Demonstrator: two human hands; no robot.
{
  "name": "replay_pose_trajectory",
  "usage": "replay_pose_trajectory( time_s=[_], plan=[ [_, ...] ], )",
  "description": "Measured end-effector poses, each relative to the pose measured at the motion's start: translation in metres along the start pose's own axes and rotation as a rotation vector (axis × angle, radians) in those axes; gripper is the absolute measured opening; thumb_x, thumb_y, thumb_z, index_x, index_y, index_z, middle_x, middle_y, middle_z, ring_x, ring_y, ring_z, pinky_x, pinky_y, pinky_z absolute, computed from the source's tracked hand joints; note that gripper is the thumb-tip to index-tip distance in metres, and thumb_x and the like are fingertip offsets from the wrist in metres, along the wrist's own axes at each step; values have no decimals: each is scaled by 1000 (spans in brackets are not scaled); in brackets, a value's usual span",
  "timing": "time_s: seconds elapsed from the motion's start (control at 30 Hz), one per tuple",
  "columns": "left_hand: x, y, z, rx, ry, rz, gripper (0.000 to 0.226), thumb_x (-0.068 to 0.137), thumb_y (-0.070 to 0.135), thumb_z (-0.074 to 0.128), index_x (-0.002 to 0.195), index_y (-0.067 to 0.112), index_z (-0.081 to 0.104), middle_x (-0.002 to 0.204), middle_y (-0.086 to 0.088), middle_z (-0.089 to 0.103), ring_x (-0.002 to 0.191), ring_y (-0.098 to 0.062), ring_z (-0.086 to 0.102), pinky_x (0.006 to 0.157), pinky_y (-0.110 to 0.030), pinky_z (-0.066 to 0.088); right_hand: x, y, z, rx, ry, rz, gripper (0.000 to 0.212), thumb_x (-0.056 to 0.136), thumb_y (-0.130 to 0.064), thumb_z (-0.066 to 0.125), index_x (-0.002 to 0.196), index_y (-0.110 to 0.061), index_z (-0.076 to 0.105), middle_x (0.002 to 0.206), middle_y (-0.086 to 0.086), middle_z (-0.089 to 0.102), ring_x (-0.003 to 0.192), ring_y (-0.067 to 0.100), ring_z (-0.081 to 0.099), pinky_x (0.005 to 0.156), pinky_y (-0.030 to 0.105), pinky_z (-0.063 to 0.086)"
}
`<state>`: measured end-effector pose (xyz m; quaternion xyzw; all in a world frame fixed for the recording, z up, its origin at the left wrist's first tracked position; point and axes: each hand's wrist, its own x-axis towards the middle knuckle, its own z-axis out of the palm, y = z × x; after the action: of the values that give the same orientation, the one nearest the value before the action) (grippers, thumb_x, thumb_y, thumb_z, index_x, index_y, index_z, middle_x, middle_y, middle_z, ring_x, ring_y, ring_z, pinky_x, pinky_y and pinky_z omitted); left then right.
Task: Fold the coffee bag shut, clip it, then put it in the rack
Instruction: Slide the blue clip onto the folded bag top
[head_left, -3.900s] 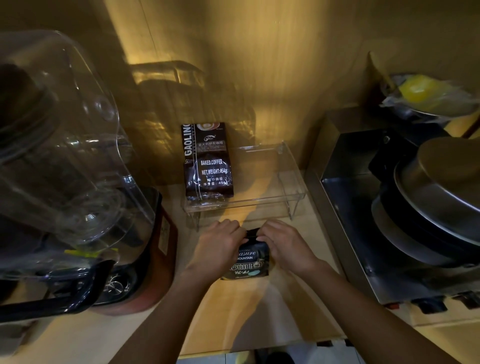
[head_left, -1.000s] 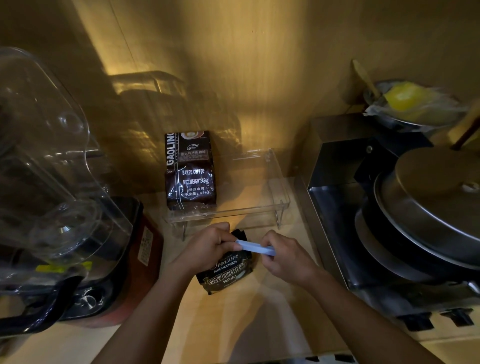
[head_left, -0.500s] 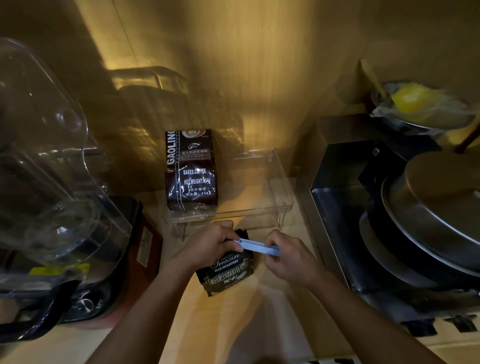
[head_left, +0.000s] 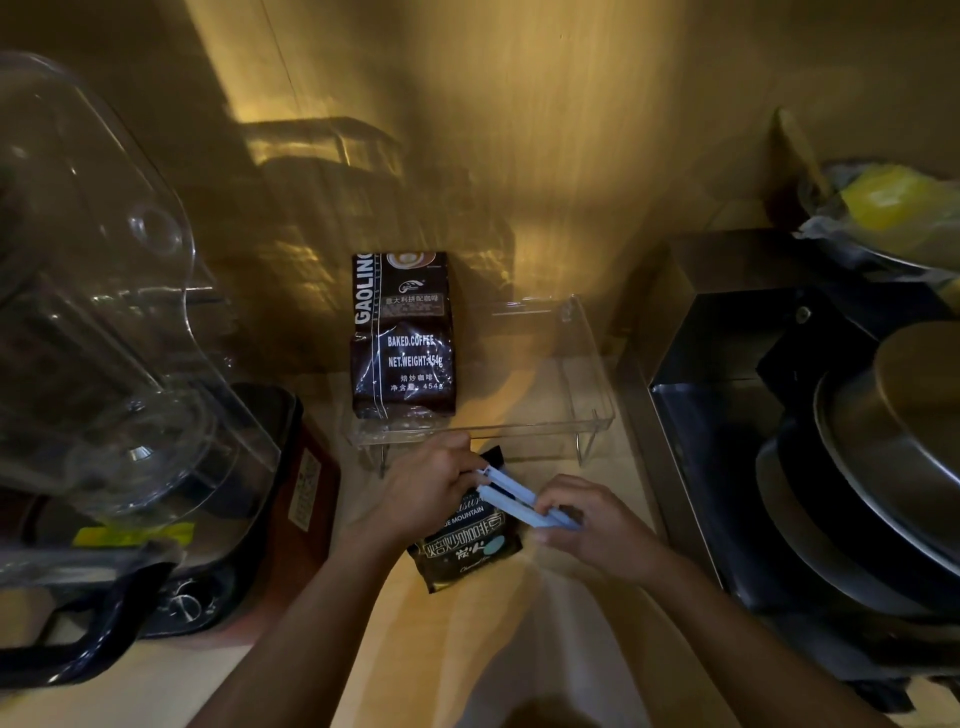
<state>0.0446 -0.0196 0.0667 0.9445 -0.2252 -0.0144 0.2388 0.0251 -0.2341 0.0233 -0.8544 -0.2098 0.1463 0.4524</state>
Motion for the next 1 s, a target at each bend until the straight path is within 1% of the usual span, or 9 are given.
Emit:
replay_pose_trajectory(
  time_s=[0.13,0.23,0.3,0.37,0.57,0.63,0.77,0.9,1.0],
  plan=[
    [-2,-1,4,-32,33,-92,26,81,8,62,104,20,63,92,-2,60,86,-19,53,65,-31,43,3,3,-11,90,93,10,17,75,-8,70,78,-23,62,87,-6,57,85,2,54,74,10,40],
    [-3,-1,6,-94,110,-226,35,78,8,65,107,25,55,90,5,68,85,-18,59,66,-31,44,6,7,-22,100,216,34,20,74,-3,71,78,-22,63,87,-2,58,87,13,57,79,24,44],
    [-3,-2,8,-81,142,-259,25,79,12,65,100,24,60,89,5,71,85,-19,62,65,-30,44,7,9,-29,58,238,31,12,74,-4,71,80,-12,65,88,3,60,87,15,57,78,32,45],
    [-3,-3,9,-55,153,-233,17,80,13,65,93,23,66,92,3,72,86,-19,62,65,-28,42,8,10,-33,1,218,7,10,74,-6,71,82,-10,65,89,5,61,86,14,58,78,34,46],
    [1,-4,9,-79,133,-95,16,80,10,66,93,17,71,93,0,73,88,-20,62,69,-25,41,12,3,-31,-173,167,-41,8,75,-9,71,83,-10,67,88,4,64,84,21,61,77,44,50],
    [1,-3,10,-78,147,-82,14,81,9,65,93,16,70,91,-1,73,87,-21,62,68,-24,39,13,2,-30,-192,166,-31,17,76,-10,71,92,-12,67,95,5,67,88,22,61,81,42,50],
    [-1,0,11,-89,154,-66,10,81,7,65,89,11,68,88,-4,72,86,-23,60,71,-29,42,15,1,-31,-168,148,75,45,75,-19,72,116,-28,56,103,-4,64,93,14,59,83,32,47],
    [-4,1,10,-136,155,-98,6,80,9,65,84,14,64,84,-2,67,80,-19,57,67,-34,46,17,-1,-33,-197,116,83,31,76,-22,71,106,-22,63,94,-8,65,86,13,60,80,32,49],
    [-3,0,9,-142,167,-141,4,81,13,64,80,14,61,81,-1,63,77,-17,53,65,-31,41,21,-4,-31,-192,136,86,27,77,-21,70,104,-20,65,93,-9,64,88,13,60,81,29,46]
  ],
)
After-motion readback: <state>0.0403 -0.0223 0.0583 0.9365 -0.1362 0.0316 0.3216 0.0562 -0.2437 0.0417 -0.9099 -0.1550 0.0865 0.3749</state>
